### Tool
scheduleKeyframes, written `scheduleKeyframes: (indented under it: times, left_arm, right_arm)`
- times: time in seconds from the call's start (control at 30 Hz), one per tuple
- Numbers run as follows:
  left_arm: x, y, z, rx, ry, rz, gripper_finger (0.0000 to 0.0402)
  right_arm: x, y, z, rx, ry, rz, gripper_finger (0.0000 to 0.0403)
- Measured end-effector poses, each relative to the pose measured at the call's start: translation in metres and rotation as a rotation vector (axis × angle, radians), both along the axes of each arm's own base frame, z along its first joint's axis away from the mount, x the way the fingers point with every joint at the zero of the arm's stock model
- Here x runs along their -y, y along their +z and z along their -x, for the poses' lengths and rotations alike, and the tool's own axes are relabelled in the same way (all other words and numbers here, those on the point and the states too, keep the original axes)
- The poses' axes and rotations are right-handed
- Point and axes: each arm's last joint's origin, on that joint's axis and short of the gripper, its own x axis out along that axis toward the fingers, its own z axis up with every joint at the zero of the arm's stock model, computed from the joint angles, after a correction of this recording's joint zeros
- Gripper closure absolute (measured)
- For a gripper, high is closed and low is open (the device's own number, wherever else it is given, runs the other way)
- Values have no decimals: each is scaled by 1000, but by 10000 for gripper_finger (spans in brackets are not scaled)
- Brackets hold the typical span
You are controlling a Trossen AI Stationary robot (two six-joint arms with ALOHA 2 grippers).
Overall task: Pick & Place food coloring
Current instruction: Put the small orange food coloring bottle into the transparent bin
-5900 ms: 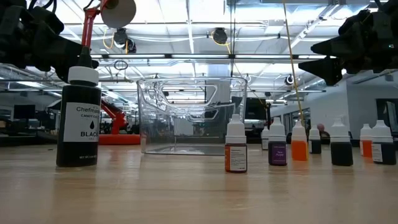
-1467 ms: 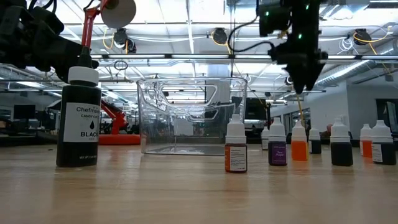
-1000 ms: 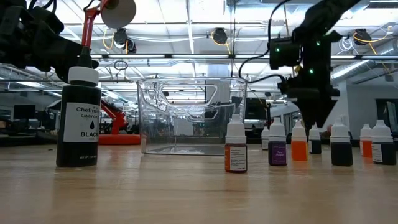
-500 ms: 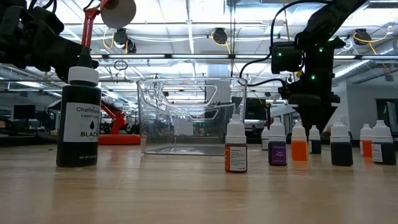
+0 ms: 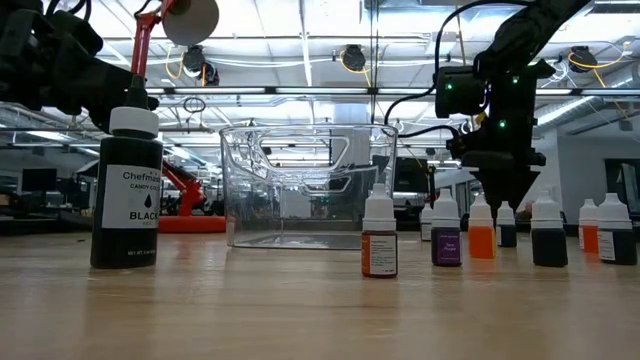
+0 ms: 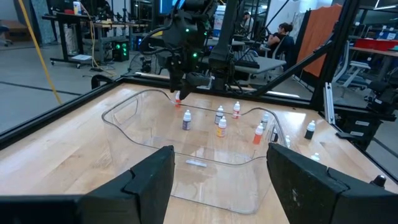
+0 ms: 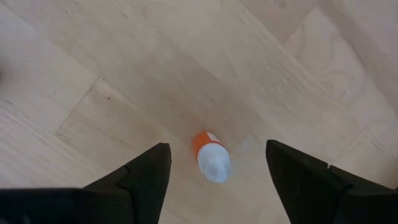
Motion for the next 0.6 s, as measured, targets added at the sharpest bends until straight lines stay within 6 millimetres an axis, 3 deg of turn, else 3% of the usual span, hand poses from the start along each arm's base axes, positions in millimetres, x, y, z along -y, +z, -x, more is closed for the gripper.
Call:
scheduleKeyframes:
  times: [0.6]
  left_arm:
    - [0, 0, 0, 0, 0, 0, 149]
  right_arm:
    - [-3, -12, 6, -20, -3, -11, 151]
